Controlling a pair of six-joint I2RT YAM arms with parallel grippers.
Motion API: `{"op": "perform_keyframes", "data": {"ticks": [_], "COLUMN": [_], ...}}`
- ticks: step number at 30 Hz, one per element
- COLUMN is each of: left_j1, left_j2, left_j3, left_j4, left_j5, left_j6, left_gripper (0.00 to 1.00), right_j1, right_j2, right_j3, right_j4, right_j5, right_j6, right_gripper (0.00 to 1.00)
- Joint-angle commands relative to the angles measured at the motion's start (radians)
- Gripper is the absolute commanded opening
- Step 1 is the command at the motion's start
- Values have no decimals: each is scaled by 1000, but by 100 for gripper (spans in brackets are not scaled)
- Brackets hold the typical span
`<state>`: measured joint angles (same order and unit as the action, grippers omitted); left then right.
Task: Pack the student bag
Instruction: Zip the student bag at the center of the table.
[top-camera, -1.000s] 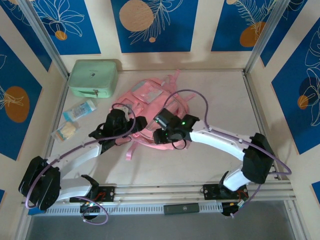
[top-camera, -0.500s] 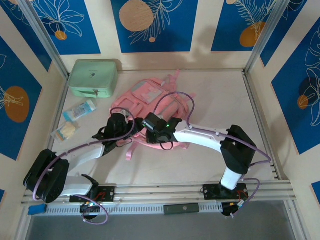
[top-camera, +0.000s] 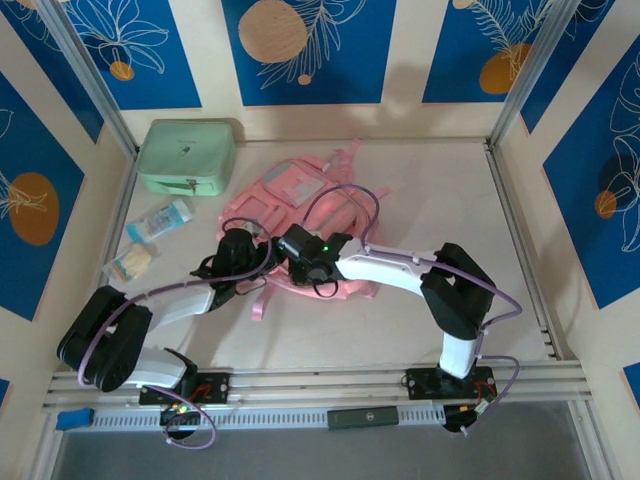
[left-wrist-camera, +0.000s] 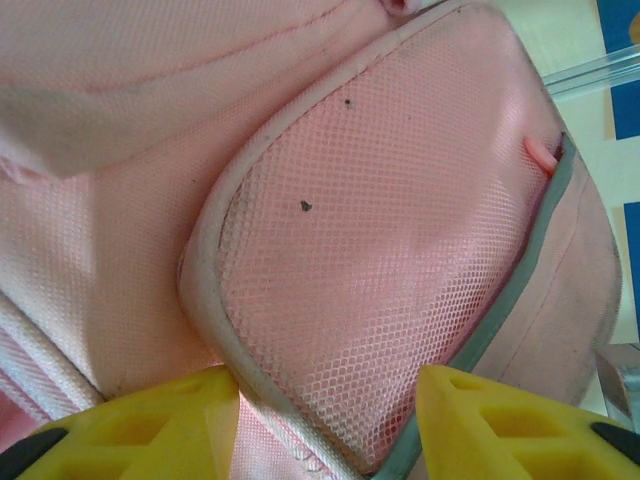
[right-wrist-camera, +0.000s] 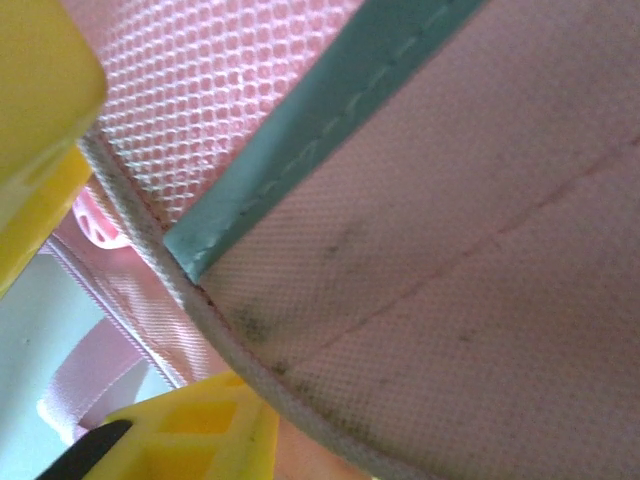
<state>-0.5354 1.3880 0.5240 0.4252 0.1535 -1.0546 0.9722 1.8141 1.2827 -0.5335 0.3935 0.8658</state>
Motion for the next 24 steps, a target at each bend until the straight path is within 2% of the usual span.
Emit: {"op": "perform_keyframes", "data": {"ticks": [1, 6, 13, 21, 24], "left_j1": [11, 19, 41, 51, 60], "left_j2": [21, 39, 96, 89, 79], "left_j3": [-13, -13, -7, -12, -3], "left_j4": [58, 45, 53, 1, -28], "left_j5": [20, -2, -9, -80, -81], "left_j6": [-19, -14, 4, 40, 58], "left_gripper": [50, 50, 49, 46, 46], "right_j1": [6, 14, 10, -35, -90], "right_j2": [20, 6, -75, -175, -203], "right_j3": [36, 54, -11, -90, -114], "right_j4": [49, -12, -39, -83, -100], "right_j5": [63, 106, 132, 124, 105], "right_j6": [-47, -72, -100, -247, -299], "right_gripper": [24, 15, 3, 0, 0]}}
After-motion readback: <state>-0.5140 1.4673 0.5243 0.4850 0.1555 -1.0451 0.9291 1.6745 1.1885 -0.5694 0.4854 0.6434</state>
